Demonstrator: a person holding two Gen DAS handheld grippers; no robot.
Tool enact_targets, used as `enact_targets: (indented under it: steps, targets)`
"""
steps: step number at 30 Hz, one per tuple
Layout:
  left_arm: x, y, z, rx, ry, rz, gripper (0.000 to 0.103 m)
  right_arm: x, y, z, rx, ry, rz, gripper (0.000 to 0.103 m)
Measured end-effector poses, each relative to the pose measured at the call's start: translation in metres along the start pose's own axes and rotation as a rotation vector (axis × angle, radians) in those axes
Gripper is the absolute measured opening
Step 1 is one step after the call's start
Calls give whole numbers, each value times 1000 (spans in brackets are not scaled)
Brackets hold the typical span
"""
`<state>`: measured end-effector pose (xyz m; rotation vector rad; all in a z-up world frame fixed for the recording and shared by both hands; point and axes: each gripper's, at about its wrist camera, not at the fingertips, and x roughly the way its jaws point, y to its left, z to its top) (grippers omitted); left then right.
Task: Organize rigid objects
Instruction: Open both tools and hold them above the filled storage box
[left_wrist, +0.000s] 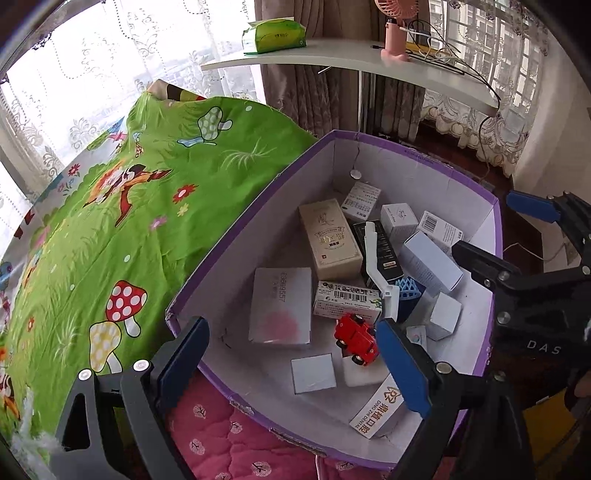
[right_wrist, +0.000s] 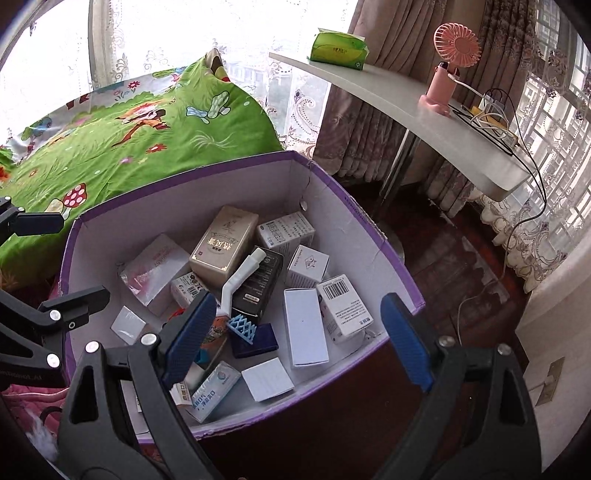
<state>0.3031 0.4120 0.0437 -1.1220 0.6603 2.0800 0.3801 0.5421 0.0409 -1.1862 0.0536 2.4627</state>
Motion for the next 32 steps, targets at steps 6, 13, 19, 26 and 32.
enact_targets:
  steps: [6, 13, 19, 26, 32]
  targets:
    - [0, 0, 0, 0, 1, -4, 93, 1, 3, -2, 1, 4, 4, 92]
    - [-2, 0, -1, 10, -7, -6, 93, 1, 1, -3, 12, 2, 0, 92]
    - [-1, 0, -1, 13, -2, -13, 93, 3, 1, -4, 17, 6, 3, 92]
    - [0, -1, -3, 18, 2, -18, 93, 3, 1, -5, 20, 8, 1, 92]
    - [0, 1, -5, 6, -6, -11, 92, 5, 0, -8, 25, 15, -1, 92]
